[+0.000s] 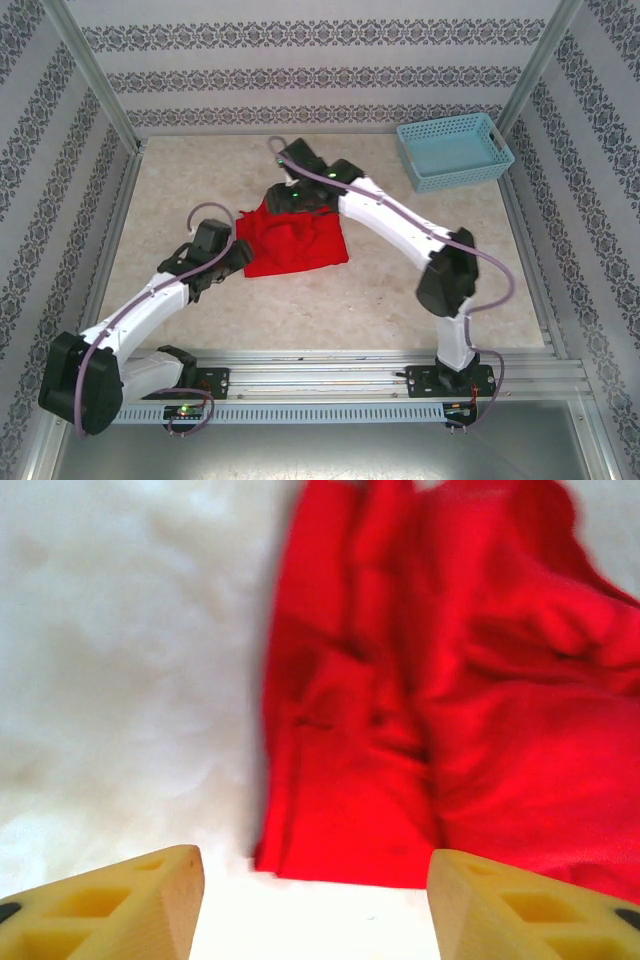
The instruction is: Fold the inside-out t-shirt
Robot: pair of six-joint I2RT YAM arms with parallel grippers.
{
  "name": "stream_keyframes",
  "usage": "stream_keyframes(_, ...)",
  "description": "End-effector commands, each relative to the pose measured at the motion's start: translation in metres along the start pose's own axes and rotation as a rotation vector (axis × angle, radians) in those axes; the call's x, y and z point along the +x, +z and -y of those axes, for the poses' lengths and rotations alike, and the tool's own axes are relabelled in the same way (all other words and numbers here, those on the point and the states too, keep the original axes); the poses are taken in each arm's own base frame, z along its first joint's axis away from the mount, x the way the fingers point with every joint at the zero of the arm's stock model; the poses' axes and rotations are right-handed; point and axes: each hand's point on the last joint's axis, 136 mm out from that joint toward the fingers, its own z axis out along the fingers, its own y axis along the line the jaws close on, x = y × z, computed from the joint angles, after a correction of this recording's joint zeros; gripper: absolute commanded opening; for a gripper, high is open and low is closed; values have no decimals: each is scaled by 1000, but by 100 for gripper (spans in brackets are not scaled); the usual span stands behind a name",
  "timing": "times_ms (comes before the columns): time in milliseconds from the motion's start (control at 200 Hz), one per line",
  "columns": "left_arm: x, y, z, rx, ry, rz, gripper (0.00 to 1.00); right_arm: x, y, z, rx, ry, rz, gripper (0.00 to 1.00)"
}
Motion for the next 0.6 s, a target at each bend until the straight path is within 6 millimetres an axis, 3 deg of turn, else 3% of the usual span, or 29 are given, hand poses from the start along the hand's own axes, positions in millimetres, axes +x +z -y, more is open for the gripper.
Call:
stream_keyframes(0, -6, -11, 29, -57, 216, 0, 68, -16, -4, 66, 84, 97, 83, 56)
stream_keyframes(95, -9, -3, 66, -49, 334, -4, 73, -4, 1, 111, 102, 203, 97, 57)
stream_keyframes(175, -7, 9, 93, -79, 442, -14, 82, 8, 5, 137, 84, 284, 103, 56)
stream_keyframes(260, -6, 26, 108, -135, 500, -38, 87, 19, 11, 153, 62, 334, 97, 57)
stream_keyframes(340, -11, 41, 109, -209, 518, -40, 87, 28, 15, 159, 59, 346, 88, 58)
stream_keyframes(460, -17, 56, 98, -323, 522, -40, 75, 35, 23, 157, 39, 348, 67, 59)
stream_keyframes(595, -19, 61, 73, -382, 448, -57, 44, 39, 31, 154, 34, 340, 53, 59)
